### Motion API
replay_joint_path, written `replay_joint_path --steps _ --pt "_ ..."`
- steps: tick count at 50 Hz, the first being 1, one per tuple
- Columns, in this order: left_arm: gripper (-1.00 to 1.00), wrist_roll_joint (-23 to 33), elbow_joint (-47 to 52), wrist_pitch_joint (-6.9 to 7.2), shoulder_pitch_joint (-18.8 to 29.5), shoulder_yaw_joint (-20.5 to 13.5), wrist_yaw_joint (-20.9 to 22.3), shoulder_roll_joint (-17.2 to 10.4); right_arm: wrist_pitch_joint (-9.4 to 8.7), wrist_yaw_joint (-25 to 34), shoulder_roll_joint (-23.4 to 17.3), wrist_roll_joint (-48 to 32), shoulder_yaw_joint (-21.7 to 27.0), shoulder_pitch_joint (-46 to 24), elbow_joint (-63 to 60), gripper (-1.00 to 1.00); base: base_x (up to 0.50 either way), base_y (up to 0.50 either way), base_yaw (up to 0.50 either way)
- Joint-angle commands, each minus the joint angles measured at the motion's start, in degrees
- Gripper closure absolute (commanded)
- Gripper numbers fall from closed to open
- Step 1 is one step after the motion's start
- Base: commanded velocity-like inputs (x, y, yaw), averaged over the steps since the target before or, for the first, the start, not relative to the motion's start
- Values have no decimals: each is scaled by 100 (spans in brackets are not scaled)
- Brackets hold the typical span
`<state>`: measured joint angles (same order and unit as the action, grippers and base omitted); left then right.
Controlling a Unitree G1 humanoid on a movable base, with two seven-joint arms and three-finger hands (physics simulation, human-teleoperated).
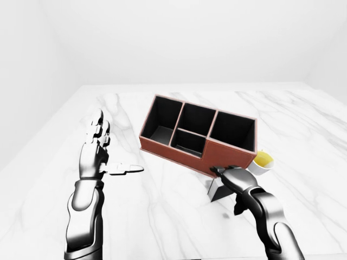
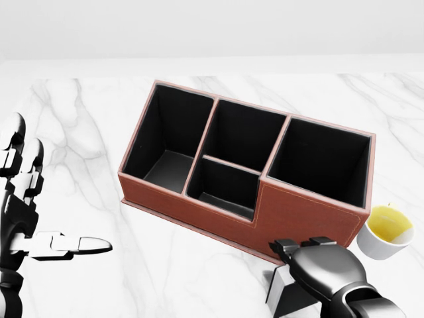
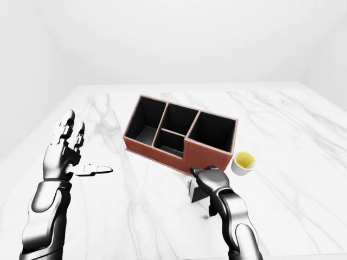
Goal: Pick up the book and place it in the right compartment of the caddy.
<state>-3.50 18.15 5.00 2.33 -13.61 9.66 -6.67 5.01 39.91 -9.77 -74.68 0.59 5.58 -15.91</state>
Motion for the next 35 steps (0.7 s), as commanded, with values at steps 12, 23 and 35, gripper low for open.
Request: replay_joint_path --steps 12,23,35 --pt "-100 -63 -82 0 -42 -99 -22 -25 -1 9 -98 -239 30 31 476 -53 0 0 0" --pt "-100 -103 -12 0 -144 -150 -6 -2 -1 9 -130 -429 112 283 394 85 0 0 0" --pt "-100 -160 -27 0 -129 -201 -15 -16 -1 9 -45 -389 144 267 181 100 0 0 0"
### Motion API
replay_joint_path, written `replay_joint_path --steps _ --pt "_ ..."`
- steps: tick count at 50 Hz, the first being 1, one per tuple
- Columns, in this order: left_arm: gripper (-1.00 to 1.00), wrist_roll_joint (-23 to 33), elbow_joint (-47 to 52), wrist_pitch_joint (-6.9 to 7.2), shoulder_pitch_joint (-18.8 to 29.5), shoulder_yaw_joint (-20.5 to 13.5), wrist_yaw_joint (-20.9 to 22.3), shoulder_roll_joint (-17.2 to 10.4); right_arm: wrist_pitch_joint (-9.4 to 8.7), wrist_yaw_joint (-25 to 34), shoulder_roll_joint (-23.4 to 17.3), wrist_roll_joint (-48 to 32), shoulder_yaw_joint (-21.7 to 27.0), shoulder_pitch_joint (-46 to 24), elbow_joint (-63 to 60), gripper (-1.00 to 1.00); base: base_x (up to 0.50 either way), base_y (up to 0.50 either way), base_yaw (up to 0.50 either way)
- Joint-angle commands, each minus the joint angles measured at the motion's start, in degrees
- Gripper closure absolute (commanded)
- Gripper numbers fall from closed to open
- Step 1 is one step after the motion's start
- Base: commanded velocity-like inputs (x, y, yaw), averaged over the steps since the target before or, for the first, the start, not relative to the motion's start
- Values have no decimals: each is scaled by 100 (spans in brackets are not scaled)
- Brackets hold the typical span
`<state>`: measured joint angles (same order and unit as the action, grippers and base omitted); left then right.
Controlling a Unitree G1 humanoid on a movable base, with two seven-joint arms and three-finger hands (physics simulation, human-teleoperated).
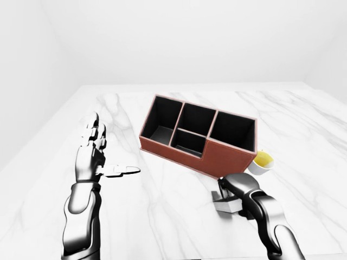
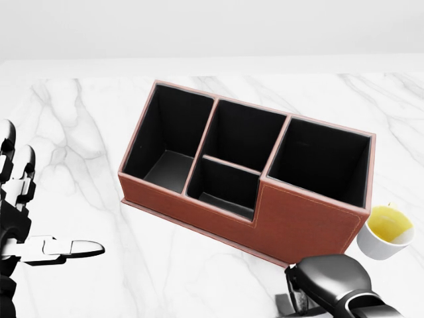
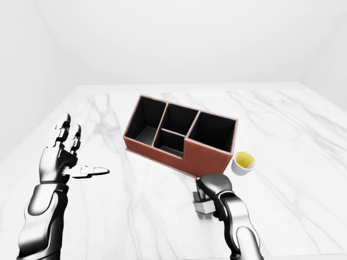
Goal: Pick up the book and place it in the right compartment of the caddy.
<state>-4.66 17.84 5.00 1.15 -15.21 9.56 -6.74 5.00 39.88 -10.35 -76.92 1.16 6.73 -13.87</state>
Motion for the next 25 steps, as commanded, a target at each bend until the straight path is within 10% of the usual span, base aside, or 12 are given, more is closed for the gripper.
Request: replay_joint_path --steps 1,25 --pt "-100 -44 15 0 -8 -38 -6 -10 0 12 55 -105 91 138 -115 100 0 0 0" --pt "-100 -15 137 0 6 58 19 24 0 12 425 1127 157 -38 -3220 100 0 0 0"
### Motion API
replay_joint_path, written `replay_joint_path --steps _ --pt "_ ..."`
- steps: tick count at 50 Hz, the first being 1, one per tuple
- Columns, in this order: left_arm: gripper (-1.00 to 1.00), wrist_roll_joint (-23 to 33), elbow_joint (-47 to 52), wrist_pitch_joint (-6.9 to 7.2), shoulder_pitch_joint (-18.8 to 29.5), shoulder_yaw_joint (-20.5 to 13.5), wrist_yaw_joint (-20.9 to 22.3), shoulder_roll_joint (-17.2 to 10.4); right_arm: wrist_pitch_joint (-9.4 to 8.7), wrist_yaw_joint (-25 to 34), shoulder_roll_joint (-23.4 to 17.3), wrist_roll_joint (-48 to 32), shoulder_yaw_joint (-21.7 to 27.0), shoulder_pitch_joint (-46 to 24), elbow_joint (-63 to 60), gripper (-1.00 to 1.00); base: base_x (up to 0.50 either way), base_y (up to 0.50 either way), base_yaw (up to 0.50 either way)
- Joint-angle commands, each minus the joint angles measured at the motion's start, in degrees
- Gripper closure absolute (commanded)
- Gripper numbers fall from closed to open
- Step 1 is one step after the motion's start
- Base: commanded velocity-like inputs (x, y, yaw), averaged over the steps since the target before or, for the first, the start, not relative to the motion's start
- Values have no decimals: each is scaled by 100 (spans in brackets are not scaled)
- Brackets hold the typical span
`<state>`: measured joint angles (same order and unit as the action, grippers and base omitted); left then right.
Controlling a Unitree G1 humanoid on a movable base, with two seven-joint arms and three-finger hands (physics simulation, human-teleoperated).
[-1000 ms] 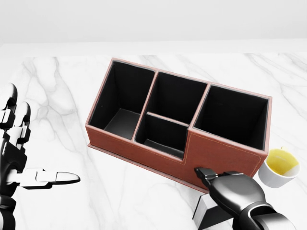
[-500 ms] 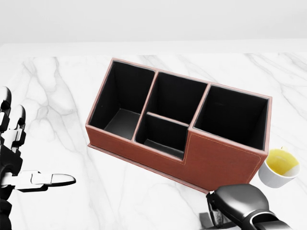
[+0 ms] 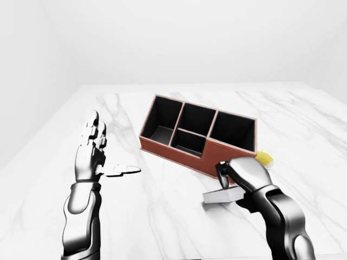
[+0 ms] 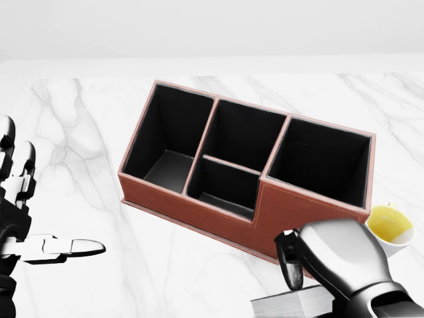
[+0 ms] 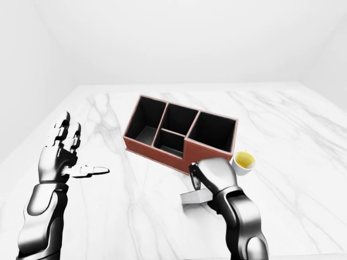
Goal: Pick up the book and place it in the right compartment of the caddy.
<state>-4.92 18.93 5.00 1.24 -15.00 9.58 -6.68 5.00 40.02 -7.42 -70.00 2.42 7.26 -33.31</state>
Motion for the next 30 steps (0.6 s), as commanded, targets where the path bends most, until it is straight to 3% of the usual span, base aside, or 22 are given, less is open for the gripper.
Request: replay_joint_path --steps 1,4,10,16,24,30 --pt "-100 11 26 0 -2 38 17 18 0 -2 51 467 -14 -96 -1359 100 0 0 0" --pt "-100 3 48 0 -10 35 20 20 0 -2 -149 529 -158 -145 -1595 100 0 0 0" --pt "-100 9 69 0 -38 39 29 35 -660 -2 -445 605 -453 -336 -1942 100 0 0 0" --pt "-100 12 114 0 -57 40 39 44 -1000 -2 -475 547 -661 -574 -2083 100 0 0 0" --pt "-100 21 75 0 -33 56 41 44 -1000 -2 -831 565 -995 -1237 -2353 100 0 0 0" --pt "-100 27 63 0 -18 71 38 35 -1000 -2 -1125 576 -1177 -2134 -2392 100 0 0 0"
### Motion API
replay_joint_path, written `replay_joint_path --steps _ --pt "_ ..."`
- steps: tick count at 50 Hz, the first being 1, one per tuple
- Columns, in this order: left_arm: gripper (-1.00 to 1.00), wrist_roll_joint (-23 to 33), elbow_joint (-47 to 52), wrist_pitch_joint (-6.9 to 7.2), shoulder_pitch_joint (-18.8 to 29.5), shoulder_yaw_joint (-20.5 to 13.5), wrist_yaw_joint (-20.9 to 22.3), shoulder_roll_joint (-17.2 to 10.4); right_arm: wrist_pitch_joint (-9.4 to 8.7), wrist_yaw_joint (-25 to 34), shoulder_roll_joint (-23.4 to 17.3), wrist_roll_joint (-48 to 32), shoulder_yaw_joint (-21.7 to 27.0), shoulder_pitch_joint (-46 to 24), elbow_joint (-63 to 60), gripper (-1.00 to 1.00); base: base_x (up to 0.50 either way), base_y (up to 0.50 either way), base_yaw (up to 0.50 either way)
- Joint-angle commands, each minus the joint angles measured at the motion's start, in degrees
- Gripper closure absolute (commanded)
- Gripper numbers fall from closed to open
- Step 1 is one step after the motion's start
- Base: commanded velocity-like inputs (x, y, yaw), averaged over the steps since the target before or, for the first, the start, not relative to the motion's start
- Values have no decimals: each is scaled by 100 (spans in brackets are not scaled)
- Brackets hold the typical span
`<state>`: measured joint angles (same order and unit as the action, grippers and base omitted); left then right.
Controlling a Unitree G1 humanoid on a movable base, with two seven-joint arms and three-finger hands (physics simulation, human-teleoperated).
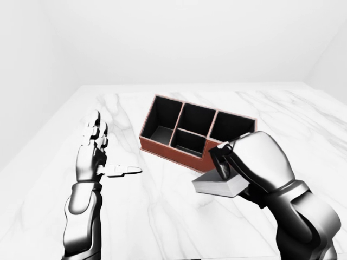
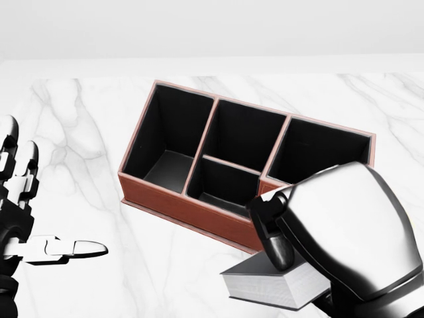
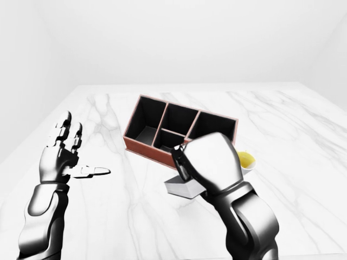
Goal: Pick up the book and place it in the right compartment of the caddy.
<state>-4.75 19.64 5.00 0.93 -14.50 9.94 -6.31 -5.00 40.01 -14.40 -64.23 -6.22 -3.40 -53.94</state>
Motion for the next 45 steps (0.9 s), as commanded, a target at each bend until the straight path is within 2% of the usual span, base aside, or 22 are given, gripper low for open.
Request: replay_joint_path --steps 1,6,8,13,18,24,25,29,31,32,33,39,45 --pt "-100 10 -6 0 13 21 2 -2 0 -1 -440 -2 -325 -1082 -330 100 0 0 0" --pt "-100 15 31 0 -16 25 15 7 0 -1 -566 15 -359 -1789 -235 100 0 0 0" --pt "-100 16 58 0 -26 27 22 12 0 -1 -736 65 -400 -1913 -248 100 0 0 0" --pt "-100 12 124 0 -31 13 37 14 0 -1 -709 -24 -327 -2638 -59 100 0 0 0" --pt "-100 0 247 0 -46 10 50 19 0 -1 -634 -118 -152 -3354 243 100 0 0 0" --pt "-100 -24 354 0 -93 -33 94 28 0 -1 -948 139 -23 -4223 593 100 0 0 0" --pt "-100 -32 377 0 -109 -40 106 29 0 -1 -959 186 68 -4553 838 100 0 0 0" --pt "-100 -49 461 0 -147 -60 143 38 0 -1 -1000 272 219 -4919 1234 100 0 0 0" --pt "-100 -65 527 0 -152 -72 155 42 0 -1 -864 203 347 -5023 1476 100 0 0 0" --pt "-100 -72 546 0 -148 -78 158 43 0 -1 -926 235 354 -4991 1554 100 0 0 0" --pt "-100 -87 585 0 -147 -88 161 44 0 -1 -709 110 498 -5056 1748 100 0 0 0" --pt "-100 -159 731 0 -156 -143 189 42 0 -1 -448 -49 900 -5482 2605 100 0 0 0" --pt "-100 -226 768 0 -130 -194 225 24 0 -1 -498 -74 998 -5876 3502 100 0 0 0"
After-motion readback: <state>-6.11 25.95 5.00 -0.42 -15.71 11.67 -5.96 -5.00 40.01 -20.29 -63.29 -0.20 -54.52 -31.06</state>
